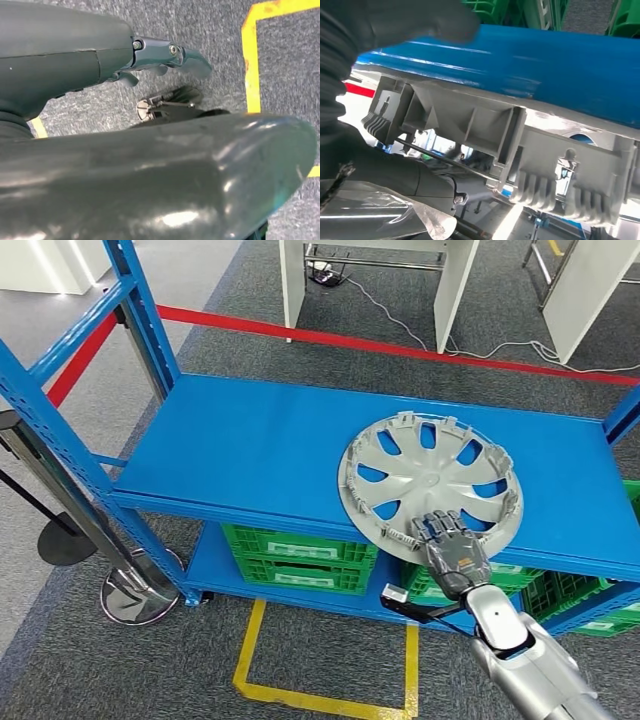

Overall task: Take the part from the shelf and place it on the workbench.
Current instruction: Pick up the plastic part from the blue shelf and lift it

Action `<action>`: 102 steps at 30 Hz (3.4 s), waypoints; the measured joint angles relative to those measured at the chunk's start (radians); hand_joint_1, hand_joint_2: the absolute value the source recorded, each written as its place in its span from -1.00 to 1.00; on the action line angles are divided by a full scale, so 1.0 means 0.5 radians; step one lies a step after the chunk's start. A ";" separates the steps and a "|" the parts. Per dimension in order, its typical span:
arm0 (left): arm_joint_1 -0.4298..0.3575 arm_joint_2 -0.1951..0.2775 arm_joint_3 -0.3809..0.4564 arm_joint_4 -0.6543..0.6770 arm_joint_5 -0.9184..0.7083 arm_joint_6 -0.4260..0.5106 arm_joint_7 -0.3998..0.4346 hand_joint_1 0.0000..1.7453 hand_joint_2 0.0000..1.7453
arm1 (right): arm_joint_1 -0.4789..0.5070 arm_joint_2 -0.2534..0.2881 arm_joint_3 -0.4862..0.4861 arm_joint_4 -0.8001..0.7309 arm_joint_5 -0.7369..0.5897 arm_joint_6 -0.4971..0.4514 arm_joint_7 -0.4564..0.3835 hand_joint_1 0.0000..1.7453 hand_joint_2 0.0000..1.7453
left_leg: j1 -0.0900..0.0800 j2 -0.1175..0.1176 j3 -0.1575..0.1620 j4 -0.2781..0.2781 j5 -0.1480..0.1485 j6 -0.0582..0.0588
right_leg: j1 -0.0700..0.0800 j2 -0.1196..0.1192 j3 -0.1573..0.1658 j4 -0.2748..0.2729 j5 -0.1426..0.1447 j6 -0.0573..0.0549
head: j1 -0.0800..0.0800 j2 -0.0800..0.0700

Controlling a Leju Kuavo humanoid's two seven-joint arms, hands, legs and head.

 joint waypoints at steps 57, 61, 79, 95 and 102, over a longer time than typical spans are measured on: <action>-0.019 -0.182 -0.002 0.298 0.008 -0.090 -0.077 -1.00 -1.00 | 0.377 0.312 -0.510 -1.241 -0.129 -0.556 -0.943 1.00 1.00 | 0.000 -0.001 -0.003 0.000 0.000 0.000 | 0.000 -0.001 -0.002 -0.001 -0.001 0.001 | 0.000 0.000; -0.020 -0.235 0.001 0.338 0.055 -0.053 -0.072 -1.00 -1.00 | 0.391 0.336 -0.542 -1.295 -0.170 -0.556 -0.977 1.00 1.00 | -0.001 -0.001 -0.003 0.000 0.000 0.000 | -0.001 -0.001 -0.002 -0.002 0.000 0.001 | 0.000 0.000; -0.029 -0.304 0.001 0.380 0.086 0.032 -0.053 -1.00 -1.00 | 0.405 0.414 -0.657 -1.409 -0.272 -0.555 -1.122 1.00 1.00 | 0.000 -0.001 -0.003 0.000 0.000 0.000 | -0.001 -0.001 -0.002 -0.002 0.000 0.001 | 0.000 0.000; -0.035 -0.249 -0.003 0.191 -0.054 0.270 0.004 -1.00 -1.00 | 0.446 0.543 -0.810 -1.506 -0.340 -0.555 -1.244 1.00 1.00 | 0.000 -0.001 -0.004 0.000 0.000 0.000 | -0.001 -0.001 -0.002 -0.004 0.000 0.001 | 0.000 0.000; -0.036 -0.234 -0.003 0.149 -0.036 0.287 0.005 -1.00 -1.00 | 0.453 0.558 -0.835 -1.525 -0.341 -0.555 -1.238 1.00 1.00 | -0.001 -0.001 -0.004 0.000 0.000 0.000 | -0.001 -0.001 -0.002 -0.004 0.000 0.001 | 0.000 0.000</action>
